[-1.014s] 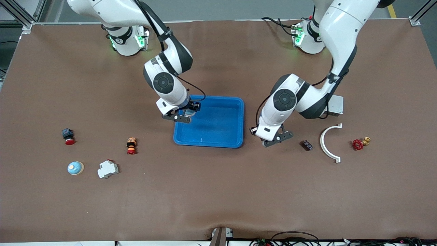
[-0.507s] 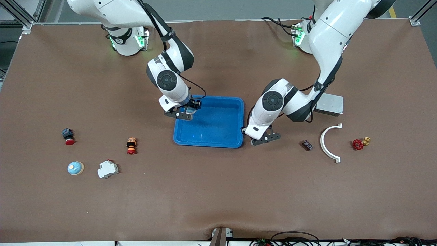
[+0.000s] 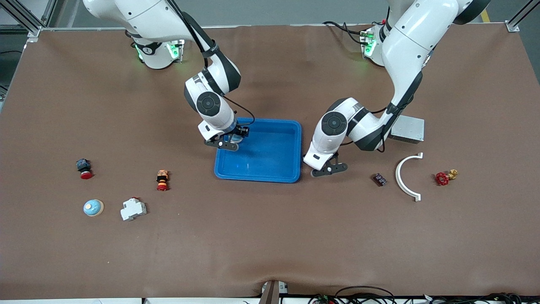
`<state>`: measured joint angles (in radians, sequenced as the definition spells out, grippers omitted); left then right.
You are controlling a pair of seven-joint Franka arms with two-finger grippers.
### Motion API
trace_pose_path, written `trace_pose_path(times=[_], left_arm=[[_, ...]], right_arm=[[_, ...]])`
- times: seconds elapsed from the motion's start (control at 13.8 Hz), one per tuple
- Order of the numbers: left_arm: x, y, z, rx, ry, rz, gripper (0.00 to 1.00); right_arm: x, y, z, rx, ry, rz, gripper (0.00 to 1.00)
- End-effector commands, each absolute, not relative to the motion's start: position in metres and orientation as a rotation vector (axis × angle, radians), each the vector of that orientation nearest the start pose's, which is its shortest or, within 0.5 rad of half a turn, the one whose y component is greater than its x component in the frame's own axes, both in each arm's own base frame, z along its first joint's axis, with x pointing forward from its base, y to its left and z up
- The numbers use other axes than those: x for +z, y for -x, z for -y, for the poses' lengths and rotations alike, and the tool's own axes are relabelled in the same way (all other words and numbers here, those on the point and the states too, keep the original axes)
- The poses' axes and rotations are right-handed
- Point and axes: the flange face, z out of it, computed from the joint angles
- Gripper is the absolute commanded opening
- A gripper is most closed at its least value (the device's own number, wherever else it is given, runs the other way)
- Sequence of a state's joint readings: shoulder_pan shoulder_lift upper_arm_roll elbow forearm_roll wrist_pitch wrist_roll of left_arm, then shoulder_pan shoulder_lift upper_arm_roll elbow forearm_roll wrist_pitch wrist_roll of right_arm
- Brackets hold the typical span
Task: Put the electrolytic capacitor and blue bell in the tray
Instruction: 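Open both grippers over the blue tray and lift them away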
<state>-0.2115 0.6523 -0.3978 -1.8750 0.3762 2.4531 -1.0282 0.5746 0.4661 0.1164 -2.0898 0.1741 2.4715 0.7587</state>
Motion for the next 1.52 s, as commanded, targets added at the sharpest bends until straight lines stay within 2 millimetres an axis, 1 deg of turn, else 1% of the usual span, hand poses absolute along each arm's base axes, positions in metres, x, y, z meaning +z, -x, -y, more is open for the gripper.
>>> trace_pose_path(times=[0.0, 0.07, 0.14, 0.22, 0.29, 0.36, 0.43, 0.51, 0.58, 0.65, 0.72, 0.87, 0.94, 1.01, 1.09, 1.16, 1.23, 1.3, 1.38, 1.45], left_arm=[[0.194, -0.522, 0.349, -0.037, 3.113, 0.298, 0.0], [0.209, -0.526, 0.347, -0.073, 3.116, 0.3, 0.0], [0.222, -0.534, 0.34, -0.093, 3.109, 0.32, 0.0], [0.235, -0.539, 0.339, -0.111, 3.112, 0.335, 0.0], [0.24, -0.54, 0.344, -0.114, 3.124, 0.35, 0.0], [0.244, -0.536, 0.357, -0.1, 3.146, 0.36, 0.0], [0.246, -0.531, 0.366, -0.078, 3.161, 0.39, 0.0], [0.247, -0.524, 0.376, -0.066, 3.17, 0.406, 0.0], [0.249, -0.517, 0.387, -0.058, 3.175, 0.439, 0.0], [0.25, -0.508, 0.399, -0.045, 3.181, 0.475, 0.0], [0.249, -0.499, 0.409, -0.027, 3.18, 0.512, 0.0], [0.247, -0.479, 0.432, -0.009, 3.168, 0.594, 0.0], [0.241, -0.465, 0.446, 0.01, 3.152, 0.642, 0.0], [0.239, -0.454, 0.457, 0.01, 3.143, 0.676, 0.0], [0.229, -0.443, 0.467, 0.029, 3.14, 0.661, 0.0], [0.224, -0.431, 0.477, 0.044, 3.141, 0.633, 0.0], [0.217, -0.422, 0.482, 0.058, 3.131, 0.631, 0.0], [0.212, -0.416, 0.485, 0.069, 3.121, 0.647, 0.0], [0.207, -0.416, 0.483, 0.078, 3.113, 0.653, 0.0], [0.204, -0.416, 0.483, 0.084, 3.109, 0.645, 0.24]], right_arm=[[0.19, -0.437, -0.372, 0.25, 3.042, -0.352, 0.15], [0.188, -0.437, -0.372, 0.253, 3.043, -0.353, 0.15], [0.187, -0.437, -0.372, 0.253, 3.044, -0.349, 0.16], [0.187, -0.437, -0.372, 0.254, 3.044, -0.351, 0.16], [0.186, -0.437, -0.372, 0.253, 3.044, -0.349, 0.17], [0.185, -0.436, -0.373, 0.255, 3.045, -0.347, 0.18], [0.185, -0.436, -0.373, 0.255, 3.045, -0.347, 0.2], [0.185, -0.436, -0.372, 0.257, 3.046, -0.349, 0.29], [0.185, -0.436, -0.372, 0.259, 3.046, -0.349, 0.44], [0.185, -0.436, -0.372, 0.261, 3.047, -0.349, 0.9], [0.186, -0.436, -0.372, 0.267, 3.049, -0.35, 1.0], [0.191, -0.435, -0.373, 0.276, 3.052, -0.347, 1.0], [0.196, -0.436, -0.372, 0.302, 3.06, -0.345, 1.0], [0.211, -0.438, -0.372, 0.325, 3.065, -0.342, 1.0], [0.231, -0.442, -0.369, 0.353, 3.073, -0.331, 1.0], [0.254, -0.448, -0.365, 0.389, 3.08, -0.321, 1.0], [0.276, -0.456, -0.356, 0.42, 3.089, -0.314, 1.0], [0.295, -0.463, -0.344, 0.436, 3.094, -0.27, 1.0], [0.314, -0.464, -0.331, 0.414, 3.101, -0.139, 1.0], [0.327, -0.468, -0.312, 0.393, 3.101, -0.053, 1.0]])
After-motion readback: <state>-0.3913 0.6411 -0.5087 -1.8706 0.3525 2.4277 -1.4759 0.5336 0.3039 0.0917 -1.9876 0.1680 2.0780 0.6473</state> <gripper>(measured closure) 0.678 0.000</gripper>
